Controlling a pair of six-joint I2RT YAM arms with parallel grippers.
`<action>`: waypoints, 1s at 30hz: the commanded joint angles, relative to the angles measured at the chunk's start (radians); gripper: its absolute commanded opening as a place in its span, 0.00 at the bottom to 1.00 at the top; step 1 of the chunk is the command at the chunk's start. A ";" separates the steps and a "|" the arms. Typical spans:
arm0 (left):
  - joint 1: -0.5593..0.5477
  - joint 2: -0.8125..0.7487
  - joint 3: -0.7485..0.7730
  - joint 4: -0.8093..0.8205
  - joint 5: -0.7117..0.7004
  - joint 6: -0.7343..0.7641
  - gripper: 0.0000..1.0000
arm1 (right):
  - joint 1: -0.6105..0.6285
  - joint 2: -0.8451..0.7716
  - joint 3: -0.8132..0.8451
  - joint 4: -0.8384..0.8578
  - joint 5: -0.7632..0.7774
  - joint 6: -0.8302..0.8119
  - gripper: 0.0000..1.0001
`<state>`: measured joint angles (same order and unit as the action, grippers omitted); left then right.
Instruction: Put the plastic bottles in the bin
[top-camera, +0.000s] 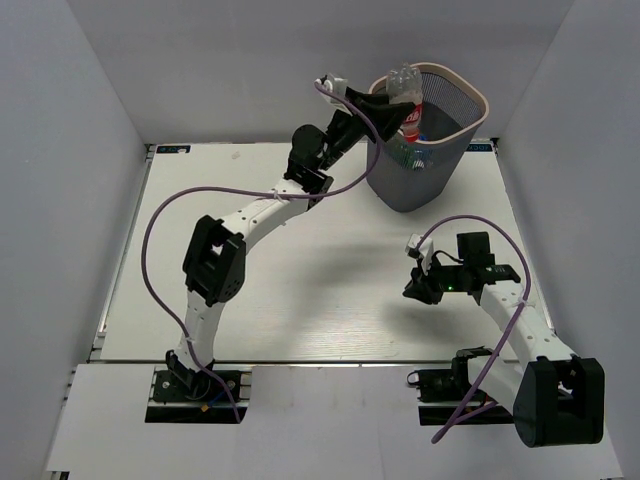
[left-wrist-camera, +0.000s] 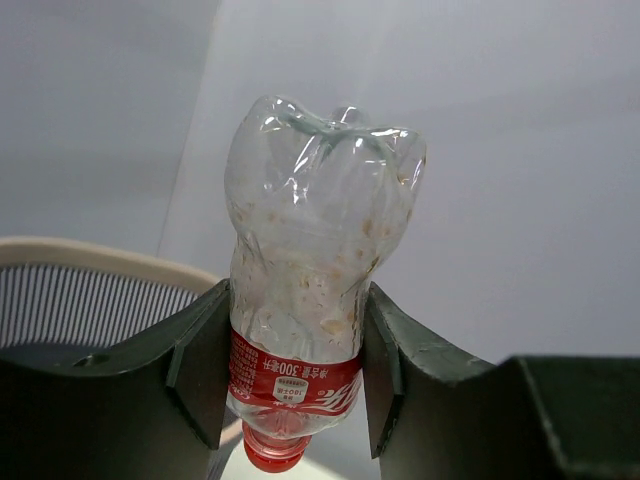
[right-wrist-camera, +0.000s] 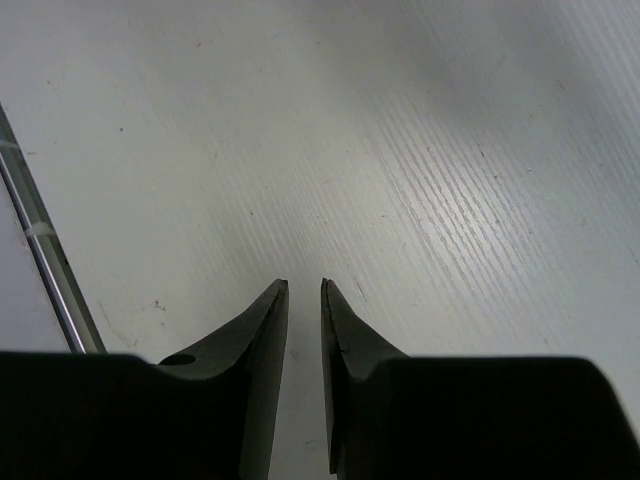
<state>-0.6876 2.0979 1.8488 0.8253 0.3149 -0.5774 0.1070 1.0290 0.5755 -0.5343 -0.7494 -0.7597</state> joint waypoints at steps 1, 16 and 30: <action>0.003 0.039 0.076 0.118 -0.055 -0.105 0.39 | 0.002 -0.006 0.000 0.022 -0.002 -0.003 0.26; -0.006 0.306 0.454 -0.182 -0.321 -0.018 1.00 | -0.001 -0.033 -0.006 0.020 0.012 0.011 0.51; 0.007 -0.563 -0.417 -0.601 -0.284 0.390 1.00 | -0.004 0.003 0.058 0.177 0.114 0.372 0.90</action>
<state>-0.6884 1.8069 1.6150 0.3370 0.0860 -0.3168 0.1059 1.0313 0.5789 -0.4366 -0.6949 -0.5537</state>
